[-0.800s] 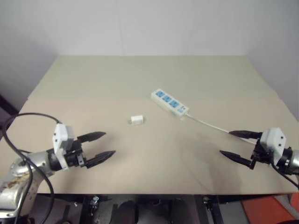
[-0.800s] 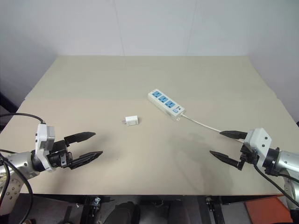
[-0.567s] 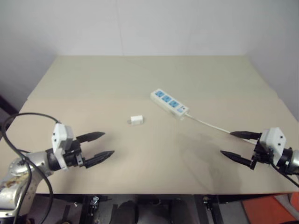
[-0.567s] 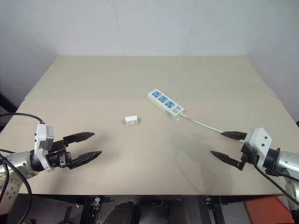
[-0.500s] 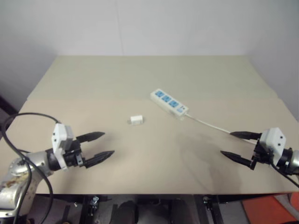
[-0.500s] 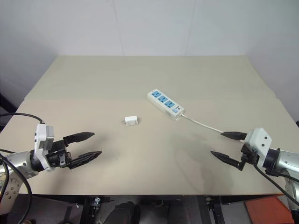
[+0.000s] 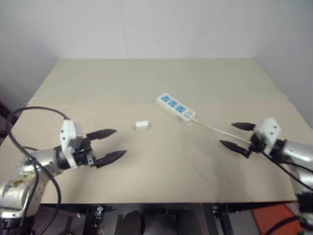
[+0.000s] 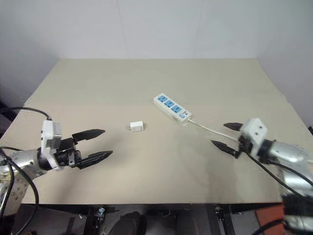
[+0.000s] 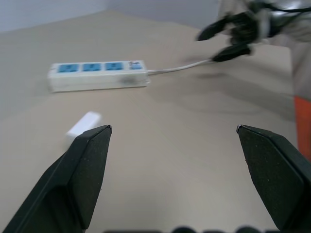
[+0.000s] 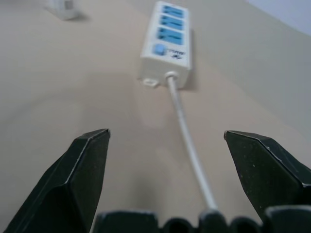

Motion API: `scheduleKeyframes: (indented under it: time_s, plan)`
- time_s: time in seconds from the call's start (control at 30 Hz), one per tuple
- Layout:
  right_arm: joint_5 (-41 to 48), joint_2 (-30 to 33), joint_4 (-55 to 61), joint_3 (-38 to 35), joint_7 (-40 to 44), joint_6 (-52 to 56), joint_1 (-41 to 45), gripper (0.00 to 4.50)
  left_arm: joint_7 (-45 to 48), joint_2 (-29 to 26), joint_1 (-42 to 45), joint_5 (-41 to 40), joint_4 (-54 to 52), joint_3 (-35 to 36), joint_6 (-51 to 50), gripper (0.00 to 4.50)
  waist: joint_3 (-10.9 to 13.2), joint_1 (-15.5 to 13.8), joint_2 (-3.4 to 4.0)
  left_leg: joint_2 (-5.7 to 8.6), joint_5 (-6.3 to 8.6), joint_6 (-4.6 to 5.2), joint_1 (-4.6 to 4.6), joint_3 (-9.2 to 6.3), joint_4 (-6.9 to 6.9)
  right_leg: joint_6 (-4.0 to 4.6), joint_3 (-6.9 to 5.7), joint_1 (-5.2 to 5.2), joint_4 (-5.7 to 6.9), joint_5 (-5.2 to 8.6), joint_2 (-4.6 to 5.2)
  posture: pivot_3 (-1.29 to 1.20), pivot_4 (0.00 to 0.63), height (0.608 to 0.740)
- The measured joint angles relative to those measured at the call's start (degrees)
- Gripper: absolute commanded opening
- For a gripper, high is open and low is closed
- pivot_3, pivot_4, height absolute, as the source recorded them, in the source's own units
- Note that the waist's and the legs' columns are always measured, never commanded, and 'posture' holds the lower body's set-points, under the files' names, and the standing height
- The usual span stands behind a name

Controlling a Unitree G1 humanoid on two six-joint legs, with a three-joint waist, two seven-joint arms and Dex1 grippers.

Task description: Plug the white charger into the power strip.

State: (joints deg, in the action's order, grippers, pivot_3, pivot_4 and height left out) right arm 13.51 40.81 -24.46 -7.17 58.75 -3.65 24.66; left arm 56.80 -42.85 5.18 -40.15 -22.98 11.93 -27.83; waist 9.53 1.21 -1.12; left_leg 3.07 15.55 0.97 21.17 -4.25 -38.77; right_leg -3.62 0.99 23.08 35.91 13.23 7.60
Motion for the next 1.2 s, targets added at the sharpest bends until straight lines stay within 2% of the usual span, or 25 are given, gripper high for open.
scheduleKeyframes:
  time_s: [0.17,0.27,0.4,0.53,0.83,1.0,1.2]
  plan:
    - [-6.09,-4.97,-20.07,4.47,-4.51,-1.64,13.92,4.44,-1.88,1.35,3.82,3.75,0.92,-5.31,0.14,4.5,0.0,0.0,0.01,-0.02,-0.04,-0.06,0.09,0.01,0.04,0.01,0.0,0.11,-0.08,0.0,-0.02,0.0,0.15,0.74]
    - [-8.2,-6.96,-27.63,6.15,-4.47,-3.5,17.3,4.44,-2.37,2.02,3.53,4.82,1.01,-6.96,0.13,4.5,0.0,0.05,0.01,-0.04,-0.03,-0.07,0.15,0.0,0.06,0.0,-0.01,0.15,-0.12,0.01,-0.03,0.0,0.15,0.74]
    - [-9.16,-7.61,-31.72,6.71,-2.76,-6.57,19.46,4.44,-2.6,2.02,1.83,5.57,0.41,-7.04,0.16,4.5,0.0,0.14,0.01,-0.04,-0.07,-0.25,0.2,0.01,0.07,-0.01,-0.01,0.13,-0.13,0.0,-0.03,0.0,0.15,0.74]
    - [-9.92,-8.34,-34.77,6.75,-1.26,-7.47,21.02,3.24,-3.38,2.02,1.12,7.14,-0.08,-7.62,0.18,4.5,-0.01,0.43,0.01,-0.05,0.05,-0.07,0.16,0.0,0.07,-0.01,-0.01,0.12,-0.16,0.01,-0.04,0.0,0.15,0.74]
    - [-10.54,-8.54,-36.21,6.67,-0.93,-10.32,21.26,0.08,-3.54,3.46,2.65,7.86,0.11,-7.84,0.21,4.5,-0.01,0.85,0.01,-0.03,0.04,-0.08,0.09,-0.02,0.03,-0.01,0.0,0.09,-0.09,0.01,-0.04,0.0,0.15,0.74]
    - [-9.91,-8.31,-33.36,6.42,1.61,-12.06,18.73,0.03,-3.56,4.26,5.25,6.46,0.27,-7.74,0.16,4.5,-0.01,1.11,0.02,-0.04,0.04,-0.08,0.09,-0.02,0.04,-0.01,0.0,0.11,-0.08,0.01,-0.04,0.0,0.15,0.74]
    - [-6.46,-3.91,-18.51,4.6,5.36,-13.73,5.78,0.03,-2.49,2.7,5.41,6.77,0.43,-8.49,-0.47,4.5,-0.01,0.25,0.03,-0.04,0.1,-0.06,0.15,-0.05,0.04,-0.05,-0.03,0.1,-0.06,0.03,-0.04,0.0,0.15,0.74]
